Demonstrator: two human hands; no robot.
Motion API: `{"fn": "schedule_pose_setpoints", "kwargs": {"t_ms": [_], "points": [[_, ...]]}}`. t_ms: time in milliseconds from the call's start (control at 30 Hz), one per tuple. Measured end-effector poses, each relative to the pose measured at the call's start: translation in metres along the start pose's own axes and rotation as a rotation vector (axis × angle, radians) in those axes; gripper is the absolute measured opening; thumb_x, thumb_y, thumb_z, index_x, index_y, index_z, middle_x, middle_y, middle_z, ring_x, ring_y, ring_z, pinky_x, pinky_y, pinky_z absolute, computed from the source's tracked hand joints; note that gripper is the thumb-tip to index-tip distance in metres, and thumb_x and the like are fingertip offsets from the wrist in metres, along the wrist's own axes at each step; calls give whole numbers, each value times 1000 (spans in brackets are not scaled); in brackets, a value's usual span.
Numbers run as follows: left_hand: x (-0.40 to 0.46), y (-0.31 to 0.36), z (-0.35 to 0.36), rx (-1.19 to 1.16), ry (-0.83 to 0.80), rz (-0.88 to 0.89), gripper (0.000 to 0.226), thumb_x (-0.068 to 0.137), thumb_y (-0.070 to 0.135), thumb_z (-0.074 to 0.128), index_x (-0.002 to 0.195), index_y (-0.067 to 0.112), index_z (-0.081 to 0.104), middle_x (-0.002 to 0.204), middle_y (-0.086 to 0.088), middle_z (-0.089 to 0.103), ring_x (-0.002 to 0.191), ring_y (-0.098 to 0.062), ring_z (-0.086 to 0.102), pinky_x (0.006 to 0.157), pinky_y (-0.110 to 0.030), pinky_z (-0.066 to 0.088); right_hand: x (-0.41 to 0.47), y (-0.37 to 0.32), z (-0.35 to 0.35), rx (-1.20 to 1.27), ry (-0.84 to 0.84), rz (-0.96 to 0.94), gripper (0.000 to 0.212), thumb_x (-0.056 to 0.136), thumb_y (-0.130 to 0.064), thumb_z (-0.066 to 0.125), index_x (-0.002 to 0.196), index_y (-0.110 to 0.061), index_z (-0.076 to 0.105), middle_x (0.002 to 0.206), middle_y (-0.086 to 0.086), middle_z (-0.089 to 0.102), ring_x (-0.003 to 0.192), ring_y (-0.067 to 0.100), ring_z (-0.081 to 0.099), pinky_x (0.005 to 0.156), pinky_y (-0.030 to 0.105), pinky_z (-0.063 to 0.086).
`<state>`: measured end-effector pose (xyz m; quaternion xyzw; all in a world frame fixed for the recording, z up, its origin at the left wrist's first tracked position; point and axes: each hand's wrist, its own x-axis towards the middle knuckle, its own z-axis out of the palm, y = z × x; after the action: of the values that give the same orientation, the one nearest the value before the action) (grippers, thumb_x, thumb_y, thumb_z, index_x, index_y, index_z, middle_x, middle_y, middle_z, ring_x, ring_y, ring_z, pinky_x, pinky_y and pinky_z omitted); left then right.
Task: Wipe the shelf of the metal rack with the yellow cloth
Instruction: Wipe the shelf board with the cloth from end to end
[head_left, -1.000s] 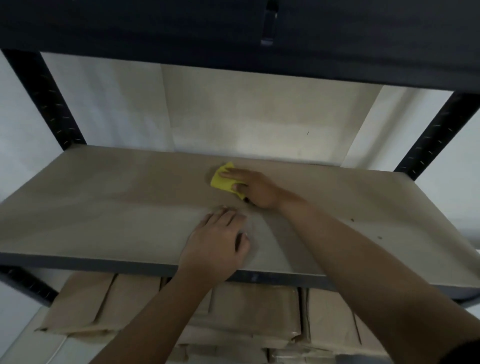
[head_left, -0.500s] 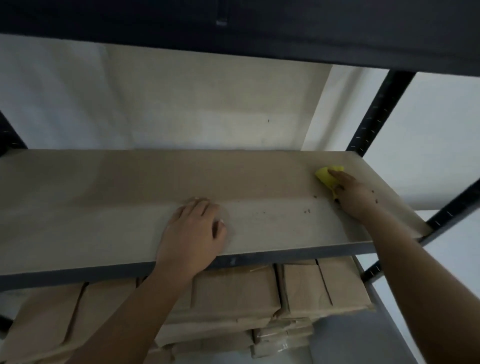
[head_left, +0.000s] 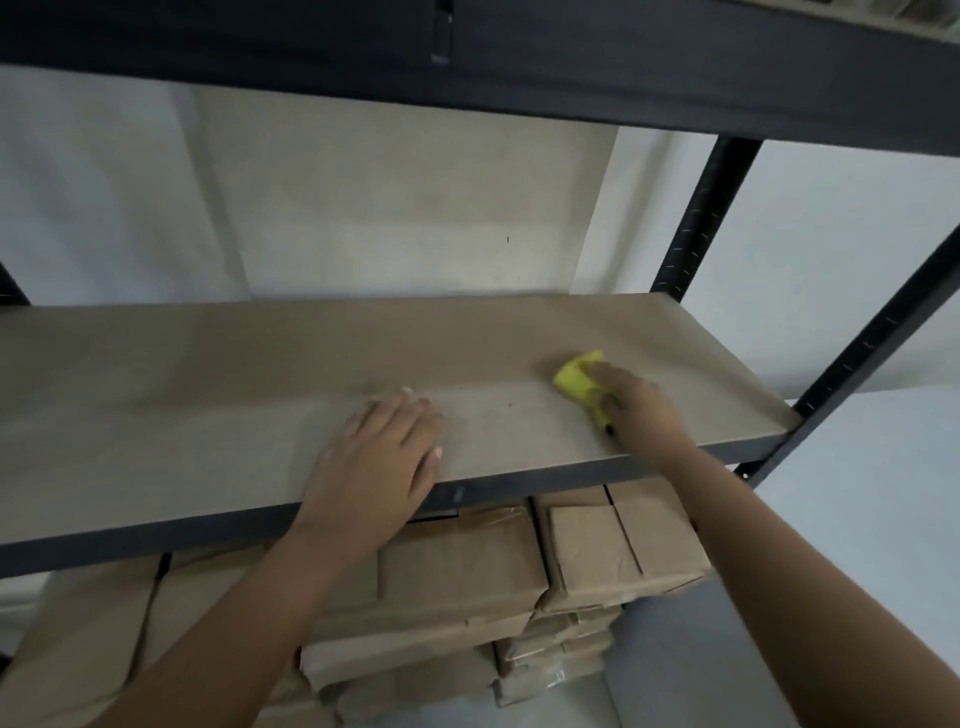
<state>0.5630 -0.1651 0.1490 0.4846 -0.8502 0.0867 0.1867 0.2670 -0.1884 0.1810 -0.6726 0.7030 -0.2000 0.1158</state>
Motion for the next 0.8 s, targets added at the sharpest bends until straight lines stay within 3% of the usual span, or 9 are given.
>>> {"fn": "schedule_pose_setpoints", "kwargs": {"t_ms": [100, 200, 300, 467, 567, 667, 800], "points": [[-43, -6, 6, 74, 97, 26, 41, 95, 33, 32, 122, 13, 57, 124, -8, 60, 121, -26, 50, 101, -38, 32, 7, 45, -21, -106, 130, 248, 47, 95, -10, 40, 140, -20, 36, 153, 6, 29, 134, 30, 36, 101, 38, 36], [-78, -18, 22, 164, 189, -25, 45, 95, 30, 33, 135, 14, 43, 134, -9, 52, 125, -28, 43, 102, -42, 29, -1, 32, -5, -188, 192, 308, 48, 92, -7, 40, 139, -17, 37, 151, 9, 31, 121, 38, 47, 87, 44, 45], [-79, -21, 36, 247, 237, -62, 46, 94, 34, 35, 136, 16, 38, 134, -10, 43, 123, -29, 40, 100, -45, 29, -20, -18, 28, -212, 285, 252, 47, 86, -5, 45, 133, -13, 44, 144, 15, 41, 111, 40, 55, 82, 45, 48], [-72, -20, 49, 325, 338, -84, 44, 92, 37, 40, 131, 17, 42, 129, -11, 42, 118, -29, 42, 96, -44, 30, -58, -103, 83, -98, 341, 16, 50, 78, 3, 56, 127, -5, 52, 132, 25, 52, 115, 42, 55, 93, 50, 47], [-74, -22, 44, 280, 340, -39, 45, 93, 36, 38, 133, 17, 41, 131, -9, 42, 121, -27, 41, 97, -43, 30, -61, -106, 78, -2, 241, -84, 46, 88, -5, 50, 133, -12, 46, 141, 16, 46, 124, 34, 49, 101, 42, 43], [-77, -29, 40, 224, 334, -38, 46, 94, 34, 38, 134, 13, 41, 132, -8, 46, 123, -25, 41, 100, -40, 30, -37, -69, 52, -32, 189, 1, 45, 92, -10, 43, 137, -15, 42, 148, 10, 37, 129, 30, 44, 103, 40, 39], [-81, -37, 42, 238, 345, -68, 44, 95, 34, 36, 132, 11, 43, 127, -11, 57, 121, -25, 43, 104, -38, 25, 23, -29, 28, -167, 53, 145, 54, 92, -11, 40, 143, -20, 26, 156, 10, 17, 141, 32, 23, 110, 48, 31]]}}
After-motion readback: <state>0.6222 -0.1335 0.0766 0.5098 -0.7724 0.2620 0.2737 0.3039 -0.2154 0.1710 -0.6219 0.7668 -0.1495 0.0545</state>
